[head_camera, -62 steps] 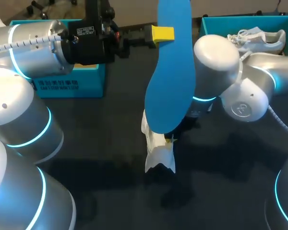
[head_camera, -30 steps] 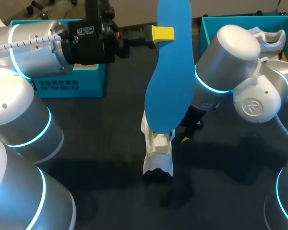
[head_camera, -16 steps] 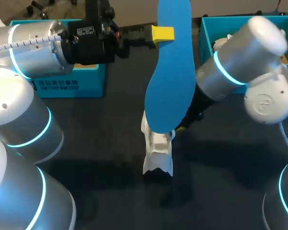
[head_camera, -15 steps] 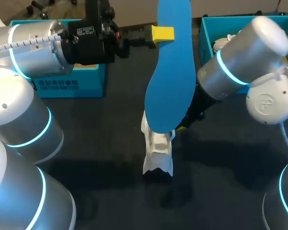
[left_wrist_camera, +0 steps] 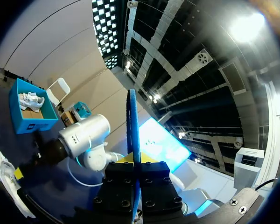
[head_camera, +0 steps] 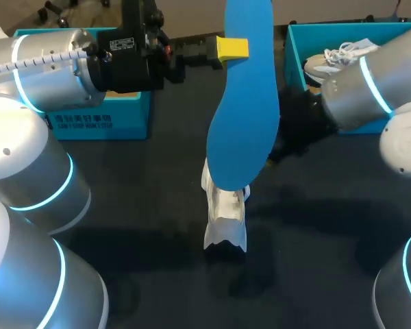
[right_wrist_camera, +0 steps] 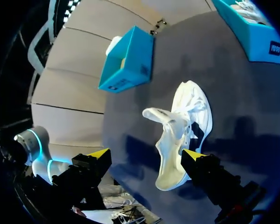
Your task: Take the shoe out of the shoebox, open the shoe tongue, remove and reinsert the insole, then place the shoe into the shoebox
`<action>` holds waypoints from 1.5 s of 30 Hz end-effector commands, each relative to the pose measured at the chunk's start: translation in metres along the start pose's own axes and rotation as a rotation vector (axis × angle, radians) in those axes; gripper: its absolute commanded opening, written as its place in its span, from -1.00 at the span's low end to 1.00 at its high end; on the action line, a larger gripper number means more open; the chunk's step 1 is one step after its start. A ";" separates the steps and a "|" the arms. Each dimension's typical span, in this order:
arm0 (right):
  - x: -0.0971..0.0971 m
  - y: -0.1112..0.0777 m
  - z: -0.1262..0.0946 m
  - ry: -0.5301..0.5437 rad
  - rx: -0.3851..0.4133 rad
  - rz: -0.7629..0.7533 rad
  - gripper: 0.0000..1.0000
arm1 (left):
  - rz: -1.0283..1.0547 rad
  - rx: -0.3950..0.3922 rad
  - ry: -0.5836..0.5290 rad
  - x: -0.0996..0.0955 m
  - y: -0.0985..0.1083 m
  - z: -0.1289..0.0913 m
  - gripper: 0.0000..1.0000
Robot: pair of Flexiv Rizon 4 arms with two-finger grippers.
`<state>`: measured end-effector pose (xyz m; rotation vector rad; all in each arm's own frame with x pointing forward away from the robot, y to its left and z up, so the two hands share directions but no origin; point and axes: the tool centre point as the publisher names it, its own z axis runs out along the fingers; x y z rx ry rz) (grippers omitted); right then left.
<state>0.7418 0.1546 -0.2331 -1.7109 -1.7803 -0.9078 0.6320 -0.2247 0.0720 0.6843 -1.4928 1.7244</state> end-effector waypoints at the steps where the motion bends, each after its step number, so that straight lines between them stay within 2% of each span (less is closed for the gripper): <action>1: -0.007 -0.004 -0.005 0.064 -0.002 -0.002 1.00 | -0.001 0.000 -0.002 0.000 0.001 0.001 -1.00; 19: -0.007 -0.004 -0.005 0.064 -0.002 -0.002 1.00 | -0.001 0.000 -0.002 0.000 0.001 0.001 -1.00; 26: -0.013 0.008 -0.037 0.218 -0.016 0.078 1.00 | -0.001 0.000 -0.002 0.000 0.001 0.001 -1.00; 34: -0.005 0.021 -0.065 0.314 -0.024 0.078 1.00 | -0.001 0.000 -0.002 0.000 0.001 0.001 -1.00; 38: 0.000 0.029 -0.077 0.440 -0.061 0.131 1.00 | -0.001 0.000 -0.002 0.000 0.001 0.001 -1.00; 45: 0.000 0.029 -0.077 0.440 -0.061 0.131 1.00 | -0.001 0.000 -0.002 0.000 0.001 0.001 -1.00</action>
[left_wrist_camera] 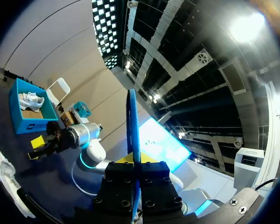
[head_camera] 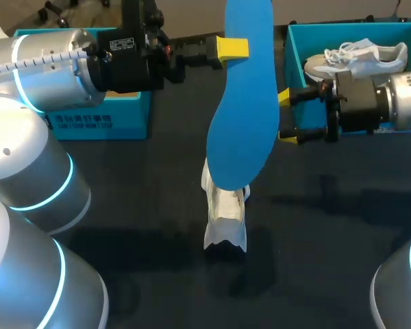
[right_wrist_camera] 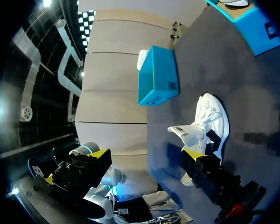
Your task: Take the shoe out of the shoebox, open the shoe tongue, remove and reinsert the insole, then place the shoe into the shoebox
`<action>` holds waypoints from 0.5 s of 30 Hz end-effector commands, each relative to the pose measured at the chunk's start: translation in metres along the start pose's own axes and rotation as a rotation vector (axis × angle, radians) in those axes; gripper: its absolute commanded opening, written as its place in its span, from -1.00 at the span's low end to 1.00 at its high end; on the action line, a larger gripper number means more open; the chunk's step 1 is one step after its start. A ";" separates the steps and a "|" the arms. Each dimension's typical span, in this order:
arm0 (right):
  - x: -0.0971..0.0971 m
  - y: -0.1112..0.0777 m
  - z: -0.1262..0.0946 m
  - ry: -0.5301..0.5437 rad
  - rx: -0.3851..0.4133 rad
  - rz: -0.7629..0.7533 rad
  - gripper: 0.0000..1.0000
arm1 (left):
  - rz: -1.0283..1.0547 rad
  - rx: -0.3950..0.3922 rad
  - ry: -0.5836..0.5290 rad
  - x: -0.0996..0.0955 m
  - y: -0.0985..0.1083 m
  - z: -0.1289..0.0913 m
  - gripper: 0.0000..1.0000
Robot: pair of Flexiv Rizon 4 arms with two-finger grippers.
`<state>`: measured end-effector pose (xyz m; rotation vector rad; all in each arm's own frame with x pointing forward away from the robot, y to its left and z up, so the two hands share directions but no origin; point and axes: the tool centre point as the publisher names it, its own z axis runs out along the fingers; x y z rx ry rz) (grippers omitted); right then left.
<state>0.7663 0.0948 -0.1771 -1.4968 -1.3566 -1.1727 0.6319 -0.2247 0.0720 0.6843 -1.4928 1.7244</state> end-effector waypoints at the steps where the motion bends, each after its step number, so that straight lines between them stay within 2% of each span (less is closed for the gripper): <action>1: -0.002 -0.003 0.001 0.005 -0.007 0.000 1.00 | -0.001 0.000 -0.003 0.000 0.001 0.001 -1.00; 8: -0.002 -0.003 0.001 0.005 -0.007 0.000 1.00 | -0.001 0.000 -0.003 0.000 0.001 0.001 -1.00; 12: 0.009 -0.003 0.003 -0.003 -0.034 0.015 1.00 | -0.001 0.000 -0.003 0.000 0.001 0.001 -1.00; 13: 0.020 -0.005 0.003 0.012 -0.051 0.027 1.00 | -0.001 0.000 -0.003 0.000 0.001 0.001 -1.00; 15: 0.028 -0.005 0.001 0.046 -0.061 0.031 1.00 | -0.001 0.000 -0.003 0.000 0.001 0.001 -1.00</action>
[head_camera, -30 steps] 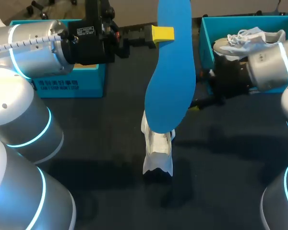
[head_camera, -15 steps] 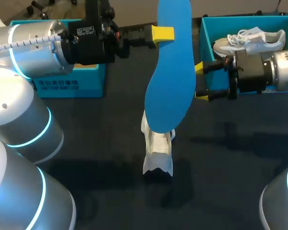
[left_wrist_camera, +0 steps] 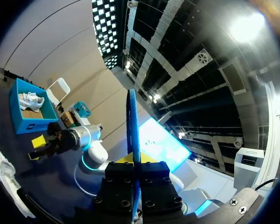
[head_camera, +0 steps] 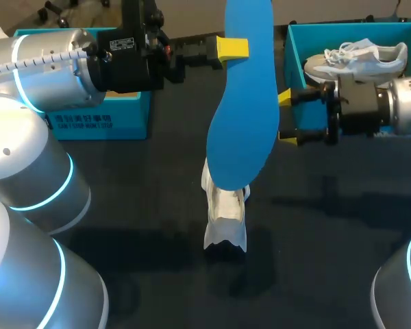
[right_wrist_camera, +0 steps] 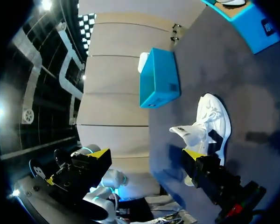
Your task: Take the shoe out of the shoebox, open the shoe tongue, remove and reinsert the insole, then place the shoe into the shoebox
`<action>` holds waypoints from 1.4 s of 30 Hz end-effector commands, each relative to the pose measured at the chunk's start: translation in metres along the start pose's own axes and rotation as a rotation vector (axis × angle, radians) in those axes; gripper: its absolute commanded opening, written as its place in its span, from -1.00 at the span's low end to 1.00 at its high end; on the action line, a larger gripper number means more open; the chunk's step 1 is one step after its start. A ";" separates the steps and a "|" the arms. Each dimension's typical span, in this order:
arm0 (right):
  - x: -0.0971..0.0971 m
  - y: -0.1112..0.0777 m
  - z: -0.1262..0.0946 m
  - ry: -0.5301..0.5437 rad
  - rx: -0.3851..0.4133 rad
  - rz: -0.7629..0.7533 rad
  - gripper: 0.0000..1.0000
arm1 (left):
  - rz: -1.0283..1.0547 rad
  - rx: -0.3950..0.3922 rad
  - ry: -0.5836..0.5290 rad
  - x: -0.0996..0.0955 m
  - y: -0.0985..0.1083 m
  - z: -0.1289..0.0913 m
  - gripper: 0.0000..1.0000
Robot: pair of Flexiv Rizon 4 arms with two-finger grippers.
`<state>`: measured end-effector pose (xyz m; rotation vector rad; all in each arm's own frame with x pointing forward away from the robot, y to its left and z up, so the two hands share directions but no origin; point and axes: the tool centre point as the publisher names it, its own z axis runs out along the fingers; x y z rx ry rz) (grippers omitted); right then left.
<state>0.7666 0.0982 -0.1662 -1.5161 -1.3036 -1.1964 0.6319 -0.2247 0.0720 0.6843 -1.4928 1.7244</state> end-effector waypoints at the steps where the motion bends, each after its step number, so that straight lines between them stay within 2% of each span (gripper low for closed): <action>1: 0.020 -0.006 0.001 0.025 -0.038 -0.001 1.00 | -0.001 0.000 -0.003 0.000 0.001 0.001 -1.00; 4: 0.031 -0.007 0.000 0.081 -0.031 0.013 1.00 | -0.001 0.000 -0.003 0.000 0.001 0.001 -1.00; 5: 0.037 -0.008 -0.001 0.077 -0.047 0.005 1.00 | -0.001 0.000 -0.003 0.000 0.001 0.001 -1.00; 12: 0.057 -0.009 0.002 0.061 -0.019 -0.035 1.00 | -0.001 0.000 -0.003 0.000 0.001 0.001 -1.00; 15: 0.065 -0.012 0.003 0.098 0.004 -0.045 1.00 | -0.001 0.000 -0.003 0.000 0.001 0.001 -1.00; 28: 0.067 -0.013 0.003 0.108 0.010 -0.040 1.00 | -0.001 0.000 -0.003 0.000 0.001 0.001 -1.00; 34: 0.067 -0.013 0.003 0.108 0.010 -0.040 1.00 | 0.218 -0.131 -0.042 -0.003 0.005 -0.022 -1.00; 37: 0.067 -0.013 0.003 0.108 0.010 -0.040 1.00 | 0.308 -0.172 -0.066 -0.006 0.008 -0.028 -1.00; 42: 0.067 -0.013 0.003 0.108 0.010 -0.040 1.00 | 0.534 -0.284 -0.124 -0.018 0.015 -0.041 -1.00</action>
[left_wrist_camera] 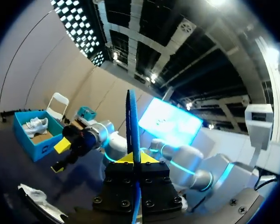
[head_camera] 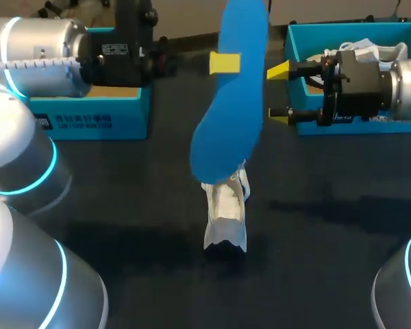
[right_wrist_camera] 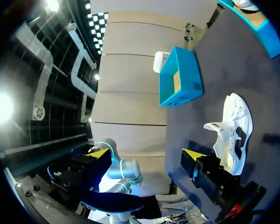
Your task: Take the shoe out of the shoebox, open the shoe tongue, remove and reinsert the insole, then place the shoe into the shoebox
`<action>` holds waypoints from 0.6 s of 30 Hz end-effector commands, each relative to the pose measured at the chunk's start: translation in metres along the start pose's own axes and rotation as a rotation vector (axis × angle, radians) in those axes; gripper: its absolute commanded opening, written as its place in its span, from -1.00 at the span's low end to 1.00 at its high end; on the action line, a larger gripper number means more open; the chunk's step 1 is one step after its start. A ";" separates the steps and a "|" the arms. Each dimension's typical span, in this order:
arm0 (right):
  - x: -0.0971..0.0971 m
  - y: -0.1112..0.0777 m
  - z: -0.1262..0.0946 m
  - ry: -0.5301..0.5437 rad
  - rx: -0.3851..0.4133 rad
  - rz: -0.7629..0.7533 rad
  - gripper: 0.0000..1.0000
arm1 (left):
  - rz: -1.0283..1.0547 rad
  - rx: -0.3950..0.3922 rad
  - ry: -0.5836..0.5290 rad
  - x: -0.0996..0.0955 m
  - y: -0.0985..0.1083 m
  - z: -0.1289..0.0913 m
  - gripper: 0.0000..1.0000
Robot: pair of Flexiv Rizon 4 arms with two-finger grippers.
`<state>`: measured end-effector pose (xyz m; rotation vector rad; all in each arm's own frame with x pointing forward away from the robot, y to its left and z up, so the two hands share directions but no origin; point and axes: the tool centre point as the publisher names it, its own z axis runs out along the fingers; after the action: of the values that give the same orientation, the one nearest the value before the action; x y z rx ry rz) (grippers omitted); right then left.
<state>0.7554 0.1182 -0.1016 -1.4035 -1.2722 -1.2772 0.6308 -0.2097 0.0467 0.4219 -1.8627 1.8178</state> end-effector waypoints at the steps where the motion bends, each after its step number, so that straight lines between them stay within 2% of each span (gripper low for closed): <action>1: -0.001 0.001 0.001 0.000 0.000 0.000 1.00 | 0.224 -0.139 -0.058 -0.004 0.006 -0.023 -1.00; 7: -0.001 0.001 0.001 0.000 0.000 0.000 1.00 | 0.515 -0.199 -0.074 -0.022 0.013 -0.037 -1.00; 11: -0.001 0.001 0.001 0.000 0.000 0.000 1.00 | 0.658 -0.208 -0.067 -0.032 0.017 -0.040 -1.00; 16: -0.001 0.001 0.001 0.000 0.000 0.000 1.00 | 0.985 -0.231 -0.062 -0.051 0.015 -0.043 -1.00; 18: -0.001 0.001 0.001 0.000 0.000 0.000 1.00 | 1.075 -0.206 -0.057 -0.057 0.014 -0.044 -1.00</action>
<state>0.7556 0.1177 -0.1017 -1.4015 -1.2717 -1.2783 0.6675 -0.1687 0.0053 -0.1523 -2.3634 1.9700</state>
